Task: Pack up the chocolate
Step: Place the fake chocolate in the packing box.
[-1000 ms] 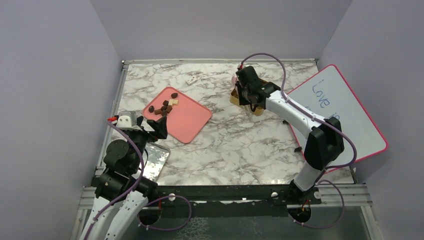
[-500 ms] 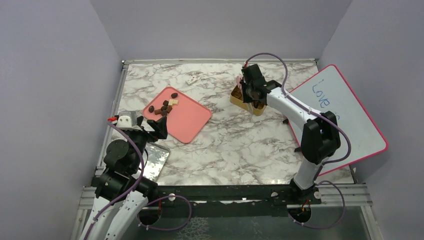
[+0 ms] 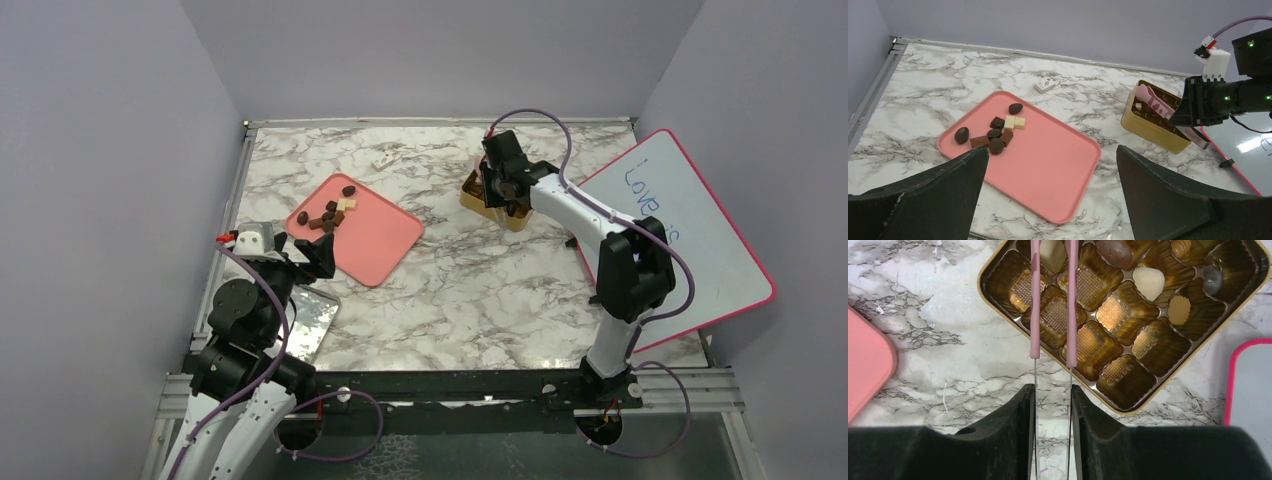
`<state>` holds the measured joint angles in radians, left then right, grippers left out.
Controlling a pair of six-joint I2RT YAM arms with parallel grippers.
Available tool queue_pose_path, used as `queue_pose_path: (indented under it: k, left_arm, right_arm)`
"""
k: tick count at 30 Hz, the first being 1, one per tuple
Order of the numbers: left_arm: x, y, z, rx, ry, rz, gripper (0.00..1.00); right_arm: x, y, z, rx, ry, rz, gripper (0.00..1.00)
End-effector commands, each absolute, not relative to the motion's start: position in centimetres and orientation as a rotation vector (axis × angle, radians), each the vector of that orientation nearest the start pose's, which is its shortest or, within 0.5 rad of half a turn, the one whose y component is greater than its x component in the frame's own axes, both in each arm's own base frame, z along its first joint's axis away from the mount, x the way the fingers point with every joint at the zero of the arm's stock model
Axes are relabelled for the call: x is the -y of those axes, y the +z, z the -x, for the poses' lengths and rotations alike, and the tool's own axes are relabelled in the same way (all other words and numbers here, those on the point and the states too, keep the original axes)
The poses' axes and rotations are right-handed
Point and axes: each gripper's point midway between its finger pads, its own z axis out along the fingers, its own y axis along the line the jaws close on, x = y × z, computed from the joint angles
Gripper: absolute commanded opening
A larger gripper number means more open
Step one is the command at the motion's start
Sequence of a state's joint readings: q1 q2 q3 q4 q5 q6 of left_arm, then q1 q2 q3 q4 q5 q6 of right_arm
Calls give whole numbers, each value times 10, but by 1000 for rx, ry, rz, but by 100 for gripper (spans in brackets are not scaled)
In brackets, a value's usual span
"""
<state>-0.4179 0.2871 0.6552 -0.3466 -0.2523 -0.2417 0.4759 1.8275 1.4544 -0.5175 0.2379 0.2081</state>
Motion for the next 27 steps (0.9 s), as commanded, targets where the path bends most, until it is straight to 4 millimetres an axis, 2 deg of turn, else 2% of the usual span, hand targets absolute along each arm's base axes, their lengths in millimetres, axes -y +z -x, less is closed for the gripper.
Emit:
queue_pose_path:
  k: [1,7,13,19,23,27]
  left_arm:
    - [61,291,-217,-1576,-323,39,99]
    - [61,288,-219,-1588,-315,39,99]
    - [63,273,-228,-1666,-305,78,99]
    - [90,256,-240,-1792,-403,47,99]
    - [109,251,-250,-1867,-487,69,94]
    - [125,246,-265,-1943,-547,114,89]
  right_arm:
    - [-183,135,-426,-2372,50,222,34]
    - [-182,153,-415,-2359,88,228,34]
    - [-184,167,-398,-2332,162,263,34]
    - [-198,183,-374,-2285,307,343,34]
    - [-217,194,-355,-2221,417,422,34]
    - [-235,197,-335,-2185,461,492,34]
